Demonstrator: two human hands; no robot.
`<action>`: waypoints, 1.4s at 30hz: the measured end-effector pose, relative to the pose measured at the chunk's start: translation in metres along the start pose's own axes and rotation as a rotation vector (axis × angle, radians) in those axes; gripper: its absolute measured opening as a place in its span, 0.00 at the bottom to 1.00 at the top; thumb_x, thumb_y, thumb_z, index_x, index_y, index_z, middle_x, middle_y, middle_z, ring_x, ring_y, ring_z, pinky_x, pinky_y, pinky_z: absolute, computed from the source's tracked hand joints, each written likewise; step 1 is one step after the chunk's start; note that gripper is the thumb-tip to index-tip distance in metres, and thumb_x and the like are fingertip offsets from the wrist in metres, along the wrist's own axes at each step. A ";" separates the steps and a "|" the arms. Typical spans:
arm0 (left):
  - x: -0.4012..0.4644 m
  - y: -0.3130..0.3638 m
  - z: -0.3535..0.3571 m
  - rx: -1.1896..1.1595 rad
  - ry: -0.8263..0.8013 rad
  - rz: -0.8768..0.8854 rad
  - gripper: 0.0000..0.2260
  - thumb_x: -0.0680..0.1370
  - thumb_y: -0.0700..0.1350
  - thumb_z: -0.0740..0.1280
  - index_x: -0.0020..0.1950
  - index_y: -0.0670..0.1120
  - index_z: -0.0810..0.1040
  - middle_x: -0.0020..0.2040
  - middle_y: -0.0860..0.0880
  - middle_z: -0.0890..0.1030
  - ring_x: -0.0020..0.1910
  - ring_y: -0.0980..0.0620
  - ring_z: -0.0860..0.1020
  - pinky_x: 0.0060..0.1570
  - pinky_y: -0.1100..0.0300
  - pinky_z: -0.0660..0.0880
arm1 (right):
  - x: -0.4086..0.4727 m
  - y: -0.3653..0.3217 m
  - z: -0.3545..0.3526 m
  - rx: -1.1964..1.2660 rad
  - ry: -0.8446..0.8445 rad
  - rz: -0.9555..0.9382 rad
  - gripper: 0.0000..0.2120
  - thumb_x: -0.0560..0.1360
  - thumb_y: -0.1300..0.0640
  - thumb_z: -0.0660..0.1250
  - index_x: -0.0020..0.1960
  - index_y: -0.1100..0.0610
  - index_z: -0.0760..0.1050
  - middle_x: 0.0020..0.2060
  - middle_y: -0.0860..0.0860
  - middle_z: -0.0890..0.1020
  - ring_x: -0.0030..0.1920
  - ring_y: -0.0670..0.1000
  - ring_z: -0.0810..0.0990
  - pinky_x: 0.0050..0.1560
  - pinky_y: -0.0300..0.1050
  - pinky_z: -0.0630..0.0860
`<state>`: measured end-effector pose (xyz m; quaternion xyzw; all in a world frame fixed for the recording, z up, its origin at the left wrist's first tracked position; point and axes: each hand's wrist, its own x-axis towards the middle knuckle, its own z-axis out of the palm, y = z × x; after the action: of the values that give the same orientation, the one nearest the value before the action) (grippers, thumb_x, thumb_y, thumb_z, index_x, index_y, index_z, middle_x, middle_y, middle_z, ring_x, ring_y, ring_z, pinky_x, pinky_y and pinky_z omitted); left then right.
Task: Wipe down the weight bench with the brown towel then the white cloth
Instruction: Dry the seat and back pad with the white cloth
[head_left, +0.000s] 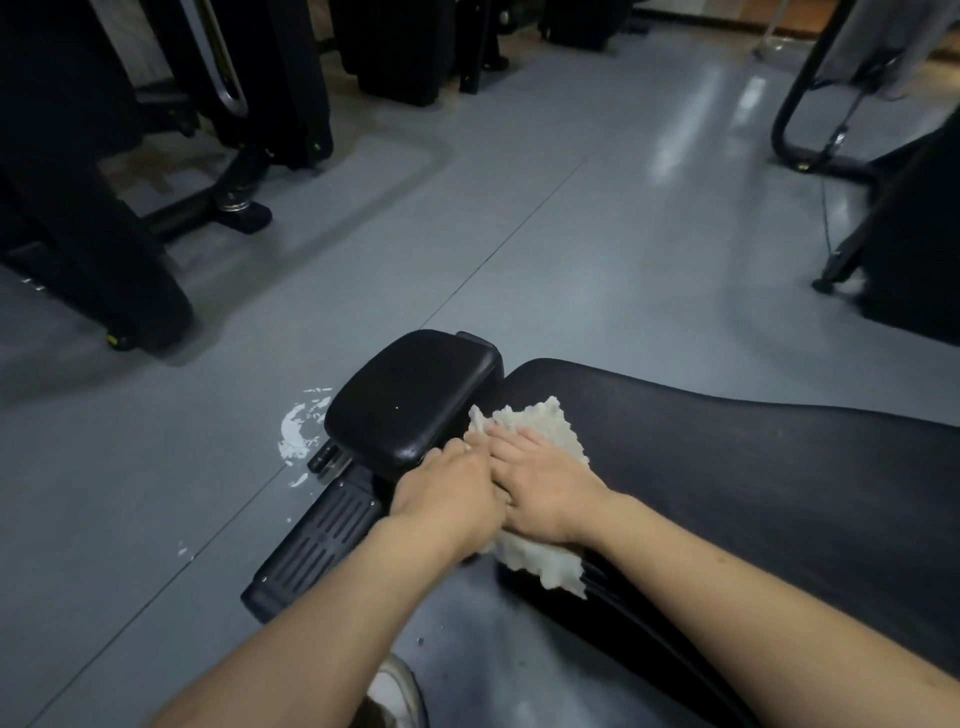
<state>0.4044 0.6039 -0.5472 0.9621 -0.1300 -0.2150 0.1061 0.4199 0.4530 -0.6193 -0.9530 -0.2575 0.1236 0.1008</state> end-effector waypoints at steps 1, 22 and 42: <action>0.000 -0.002 -0.002 -0.020 0.017 -0.018 0.13 0.82 0.48 0.56 0.65 0.47 0.71 0.64 0.48 0.72 0.66 0.47 0.71 0.61 0.52 0.69 | -0.009 -0.001 0.003 0.016 0.014 -0.015 0.34 0.78 0.38 0.53 0.82 0.50 0.55 0.82 0.47 0.54 0.81 0.50 0.45 0.79 0.54 0.45; 0.051 0.032 0.033 0.001 0.232 0.018 0.31 0.76 0.67 0.65 0.74 0.54 0.67 0.66 0.52 0.73 0.66 0.50 0.71 0.65 0.53 0.65 | -0.081 0.067 -0.029 -0.134 0.107 0.512 0.33 0.80 0.32 0.39 0.81 0.43 0.52 0.82 0.46 0.50 0.81 0.52 0.44 0.79 0.59 0.44; 0.117 -0.084 -0.023 0.012 0.519 -0.008 0.09 0.77 0.53 0.68 0.53 0.49 0.78 0.47 0.51 0.82 0.55 0.46 0.74 0.48 0.54 0.69 | -0.066 0.064 -0.031 -0.263 -0.035 0.496 0.46 0.66 0.34 0.22 0.82 0.45 0.42 0.82 0.53 0.44 0.81 0.57 0.41 0.78 0.63 0.43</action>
<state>0.5341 0.6519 -0.5939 0.9862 -0.0957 0.0392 0.1292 0.4038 0.3607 -0.5946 -0.9895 -0.0322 0.1266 -0.0616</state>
